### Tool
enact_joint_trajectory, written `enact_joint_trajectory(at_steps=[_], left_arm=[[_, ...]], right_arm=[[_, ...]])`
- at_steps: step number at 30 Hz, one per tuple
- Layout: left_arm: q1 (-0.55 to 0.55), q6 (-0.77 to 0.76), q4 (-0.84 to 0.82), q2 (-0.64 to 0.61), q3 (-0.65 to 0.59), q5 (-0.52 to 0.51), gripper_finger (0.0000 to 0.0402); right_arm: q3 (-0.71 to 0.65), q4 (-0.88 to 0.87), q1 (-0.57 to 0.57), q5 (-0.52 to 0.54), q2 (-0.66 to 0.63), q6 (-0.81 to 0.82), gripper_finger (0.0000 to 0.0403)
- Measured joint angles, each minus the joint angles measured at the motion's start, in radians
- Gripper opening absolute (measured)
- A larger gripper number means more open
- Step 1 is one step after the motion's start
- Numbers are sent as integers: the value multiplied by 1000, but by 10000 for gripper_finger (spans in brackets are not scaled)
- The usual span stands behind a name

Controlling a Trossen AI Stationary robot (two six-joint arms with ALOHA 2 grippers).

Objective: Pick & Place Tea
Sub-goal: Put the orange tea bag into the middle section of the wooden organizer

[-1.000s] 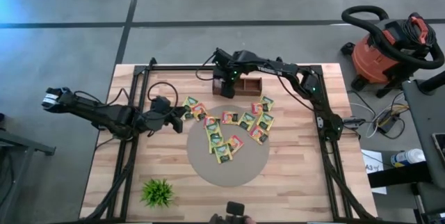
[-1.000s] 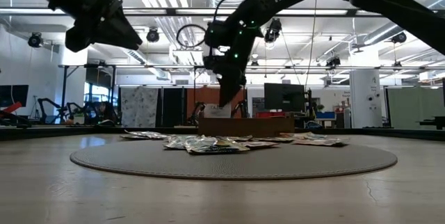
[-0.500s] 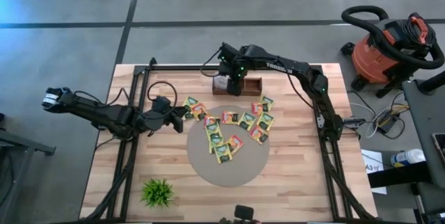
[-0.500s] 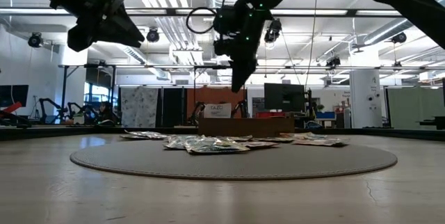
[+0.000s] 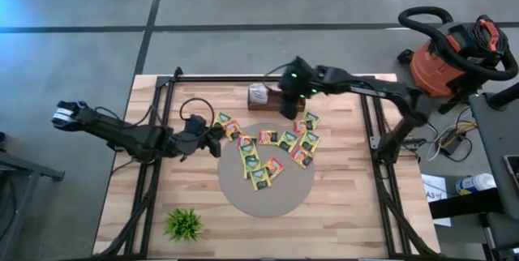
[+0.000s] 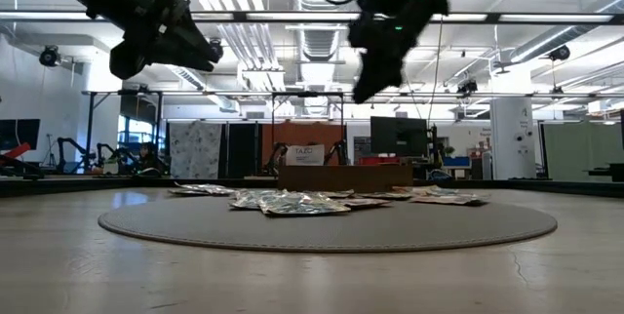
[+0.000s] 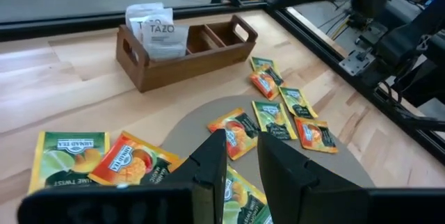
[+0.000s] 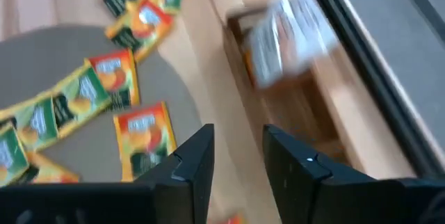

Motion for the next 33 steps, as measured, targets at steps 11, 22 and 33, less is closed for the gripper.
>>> enact_joint_trajectory(at_steps=[11, 22, 33], left_arm=[[6, -6, 57, 59, 26, 70, 78], [6, -43, 92, 69, 55, 102, 78], [138, 143, 340, 332, 102, 420, 78]], right_arm=[[-343, -2, -2, -4, -185, 334, 135], [-463, 20, -102, 17, -127, 476, 153], [-477, 36, -153, -67, -61, 468, 153]])
